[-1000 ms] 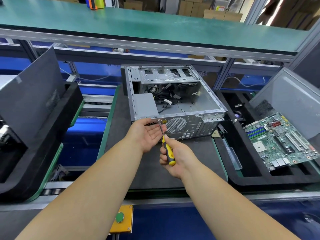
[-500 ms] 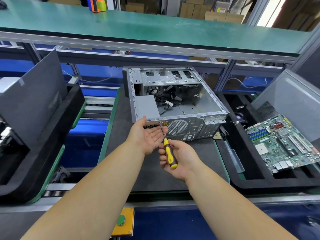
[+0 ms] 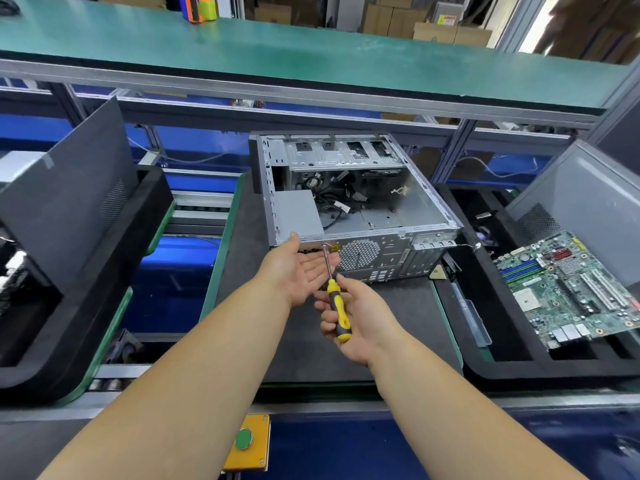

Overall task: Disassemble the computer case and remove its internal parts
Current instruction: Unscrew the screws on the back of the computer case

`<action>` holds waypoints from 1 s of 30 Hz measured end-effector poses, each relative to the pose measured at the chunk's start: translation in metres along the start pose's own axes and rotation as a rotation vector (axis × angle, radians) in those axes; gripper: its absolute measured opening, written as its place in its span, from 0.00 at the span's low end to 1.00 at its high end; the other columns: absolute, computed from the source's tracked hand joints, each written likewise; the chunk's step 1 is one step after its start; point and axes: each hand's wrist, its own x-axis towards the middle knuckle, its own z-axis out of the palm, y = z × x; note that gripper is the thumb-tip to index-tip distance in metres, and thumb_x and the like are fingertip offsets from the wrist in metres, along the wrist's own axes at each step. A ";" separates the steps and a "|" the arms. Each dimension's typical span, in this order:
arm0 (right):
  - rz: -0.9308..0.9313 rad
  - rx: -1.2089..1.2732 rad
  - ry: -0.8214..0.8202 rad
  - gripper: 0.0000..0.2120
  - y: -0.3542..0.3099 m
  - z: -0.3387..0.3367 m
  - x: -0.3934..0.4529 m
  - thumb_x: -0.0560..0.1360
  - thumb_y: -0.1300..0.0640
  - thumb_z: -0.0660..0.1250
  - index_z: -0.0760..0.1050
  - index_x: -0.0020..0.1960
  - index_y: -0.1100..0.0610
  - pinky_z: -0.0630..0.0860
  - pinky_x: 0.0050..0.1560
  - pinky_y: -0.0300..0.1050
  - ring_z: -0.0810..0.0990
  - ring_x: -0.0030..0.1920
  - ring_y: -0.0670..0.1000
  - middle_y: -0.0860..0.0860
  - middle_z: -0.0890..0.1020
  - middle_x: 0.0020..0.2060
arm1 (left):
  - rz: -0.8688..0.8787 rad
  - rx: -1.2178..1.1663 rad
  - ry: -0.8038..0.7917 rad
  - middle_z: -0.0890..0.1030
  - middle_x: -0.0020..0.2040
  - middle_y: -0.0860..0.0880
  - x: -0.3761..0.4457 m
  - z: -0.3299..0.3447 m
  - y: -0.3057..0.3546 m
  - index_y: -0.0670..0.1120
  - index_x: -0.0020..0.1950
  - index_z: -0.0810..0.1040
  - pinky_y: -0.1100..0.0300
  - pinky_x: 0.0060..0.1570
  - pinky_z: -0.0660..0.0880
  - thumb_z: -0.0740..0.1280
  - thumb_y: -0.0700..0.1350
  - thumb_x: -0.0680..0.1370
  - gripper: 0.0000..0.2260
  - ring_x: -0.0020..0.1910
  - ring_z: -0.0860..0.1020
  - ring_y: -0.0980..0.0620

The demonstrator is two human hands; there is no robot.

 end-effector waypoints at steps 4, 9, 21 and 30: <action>-0.036 0.030 -0.023 0.16 -0.001 -0.004 -0.002 0.82 0.54 0.59 0.77 0.53 0.66 0.71 0.25 0.35 0.72 0.24 0.46 0.56 0.80 0.32 | -0.001 0.010 0.010 0.84 0.48 0.36 0.001 0.002 0.000 0.32 0.57 0.74 0.56 0.40 0.81 0.53 0.60 0.82 0.30 0.43 0.85 0.44; -0.059 -0.033 0.066 0.14 -0.001 -0.003 -0.004 0.79 0.52 0.66 0.80 0.44 0.63 0.75 0.25 0.36 0.80 0.27 0.47 0.53 0.82 0.30 | -0.024 0.027 0.005 0.84 0.47 0.37 0.000 0.002 0.001 0.32 0.57 0.74 0.56 0.38 0.80 0.52 0.61 0.82 0.31 0.41 0.85 0.45; -0.002 0.024 0.000 0.17 -0.006 0.002 -0.005 0.81 0.53 0.57 0.75 0.46 0.66 0.67 0.22 0.36 0.68 0.21 0.45 0.57 0.78 0.34 | -0.028 0.015 0.003 0.83 0.48 0.36 -0.001 0.002 0.003 0.31 0.54 0.74 0.56 0.41 0.80 0.53 0.60 0.83 0.30 0.46 0.83 0.43; -0.072 -0.110 0.091 0.07 0.002 0.002 -0.006 0.80 0.54 0.64 0.75 0.47 0.57 0.68 0.21 0.36 0.72 0.22 0.46 0.53 0.80 0.34 | -0.026 0.018 0.008 0.83 0.51 0.36 -0.001 0.003 0.002 0.31 0.55 0.74 0.55 0.45 0.79 0.53 0.60 0.83 0.30 0.48 0.82 0.43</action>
